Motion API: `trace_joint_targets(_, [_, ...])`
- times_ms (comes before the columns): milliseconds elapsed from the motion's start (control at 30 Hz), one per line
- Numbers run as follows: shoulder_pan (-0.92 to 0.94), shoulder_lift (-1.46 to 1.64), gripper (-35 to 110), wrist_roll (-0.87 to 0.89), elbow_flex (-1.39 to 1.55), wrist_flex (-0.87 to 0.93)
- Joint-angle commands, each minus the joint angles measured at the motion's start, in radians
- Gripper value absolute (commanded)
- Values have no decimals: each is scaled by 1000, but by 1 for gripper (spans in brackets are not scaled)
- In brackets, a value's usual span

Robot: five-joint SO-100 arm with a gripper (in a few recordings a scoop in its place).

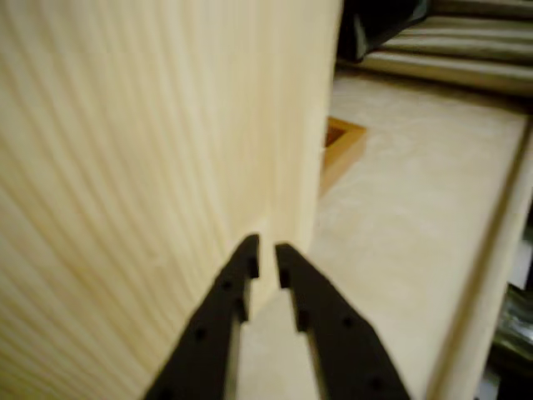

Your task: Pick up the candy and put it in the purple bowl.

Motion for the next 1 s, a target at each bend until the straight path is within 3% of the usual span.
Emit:
trace_joint_targets(0, [-40, -132, 0, 8, -279, 63])
trace_joint_targets(167, [-133, -417, 0, -52, -600, 166])
trace_joint_targets(367, [-299, -469, 0, -135, -597, 86])
trace_joint_targets(567, [-422, -629, 0, -143, -732, 130])
trace_joint_targets(667, [-457, -709, 0, -44, -793, 135])
trace_joint_targets(833, [-453, -808, 1, 341, -857, 106])
trace_joint_targets(967, [-488, -851, 1, 416, -842, 67])
